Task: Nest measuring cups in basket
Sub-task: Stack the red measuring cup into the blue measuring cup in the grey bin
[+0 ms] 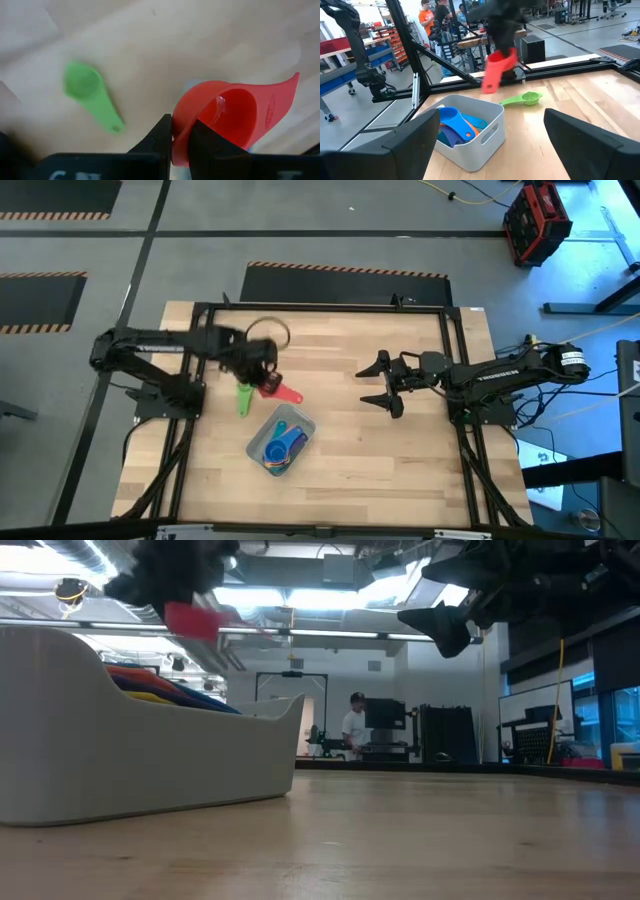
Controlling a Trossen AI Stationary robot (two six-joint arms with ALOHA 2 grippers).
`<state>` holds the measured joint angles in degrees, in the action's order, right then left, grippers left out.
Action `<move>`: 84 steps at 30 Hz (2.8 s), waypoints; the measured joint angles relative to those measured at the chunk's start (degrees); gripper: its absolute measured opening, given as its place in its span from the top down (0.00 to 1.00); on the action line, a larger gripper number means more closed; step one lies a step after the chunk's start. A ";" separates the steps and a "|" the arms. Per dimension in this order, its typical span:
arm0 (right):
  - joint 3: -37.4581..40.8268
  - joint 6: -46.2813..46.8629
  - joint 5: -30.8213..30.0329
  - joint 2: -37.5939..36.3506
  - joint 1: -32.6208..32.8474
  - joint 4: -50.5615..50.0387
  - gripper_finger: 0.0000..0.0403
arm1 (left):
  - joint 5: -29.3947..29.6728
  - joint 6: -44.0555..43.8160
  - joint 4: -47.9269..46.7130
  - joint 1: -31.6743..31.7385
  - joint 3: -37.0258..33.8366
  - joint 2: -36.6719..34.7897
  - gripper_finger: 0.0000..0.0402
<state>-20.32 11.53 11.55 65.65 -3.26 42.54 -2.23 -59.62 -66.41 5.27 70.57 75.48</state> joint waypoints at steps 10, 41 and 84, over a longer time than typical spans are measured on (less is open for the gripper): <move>-0.02 0.00 0.00 -0.02 0.02 -0.42 0.10 | 12.63 -42.26 11.52 -25.94 -0.02 4.31 0.92; -0.02 -2.93 0.04 -0.02 1.19 -1.88 0.10 | 16.19 -72.25 14.54 -40.76 -0.11 18.12 0.93; -0.04 -2.99 0.04 -0.02 1.70 -1.73 0.10 | 11.48 -57.07 16.55 -39.07 2.67 15.41 0.70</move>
<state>-20.36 8.54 11.60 65.63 -1.56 40.82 9.25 -116.70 -49.86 -33.79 73.23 90.89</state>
